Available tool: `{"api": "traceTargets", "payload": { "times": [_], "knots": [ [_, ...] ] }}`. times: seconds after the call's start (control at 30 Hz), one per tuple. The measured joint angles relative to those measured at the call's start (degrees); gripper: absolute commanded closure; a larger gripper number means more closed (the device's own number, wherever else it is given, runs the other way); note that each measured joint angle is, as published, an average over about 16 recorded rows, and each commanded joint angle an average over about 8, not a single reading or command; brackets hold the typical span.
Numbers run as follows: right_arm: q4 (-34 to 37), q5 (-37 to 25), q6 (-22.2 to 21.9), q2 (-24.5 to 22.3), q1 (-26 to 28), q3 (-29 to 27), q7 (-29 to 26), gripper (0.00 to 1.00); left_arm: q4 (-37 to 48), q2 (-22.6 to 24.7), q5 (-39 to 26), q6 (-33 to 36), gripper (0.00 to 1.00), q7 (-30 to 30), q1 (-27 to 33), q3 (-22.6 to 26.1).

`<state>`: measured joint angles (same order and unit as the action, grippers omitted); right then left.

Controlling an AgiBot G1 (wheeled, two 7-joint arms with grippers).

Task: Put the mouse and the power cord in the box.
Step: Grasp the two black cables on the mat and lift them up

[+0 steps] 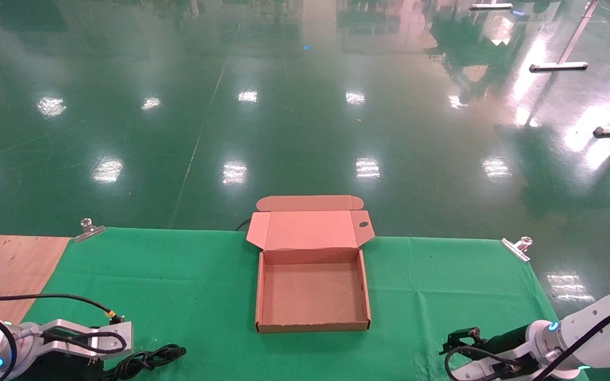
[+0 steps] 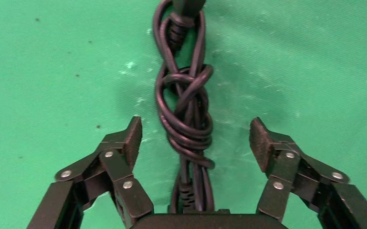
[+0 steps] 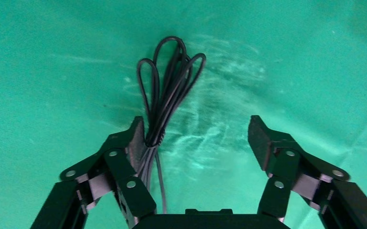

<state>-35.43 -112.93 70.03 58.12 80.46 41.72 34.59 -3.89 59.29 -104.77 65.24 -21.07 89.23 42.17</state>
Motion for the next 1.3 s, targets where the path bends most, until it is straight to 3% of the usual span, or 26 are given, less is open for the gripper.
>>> {"api": "traceTargets", "payload": {
  "times": [0.87,1.3],
  "knots": [
    [2.1,1.1,2.0,-0.1,0.3,-0.1,1.8,1.00,2.6,0.2,0.6,1.0,1.00,-2.6,1.9,-0.4],
    [-0.5,5.8,6.1,-2.8,4.4,-3.0,2.0,1.00,0.0,0.2,0.5,7.4,1.00,-3.0,9.4,-0.3]
  ]
}}
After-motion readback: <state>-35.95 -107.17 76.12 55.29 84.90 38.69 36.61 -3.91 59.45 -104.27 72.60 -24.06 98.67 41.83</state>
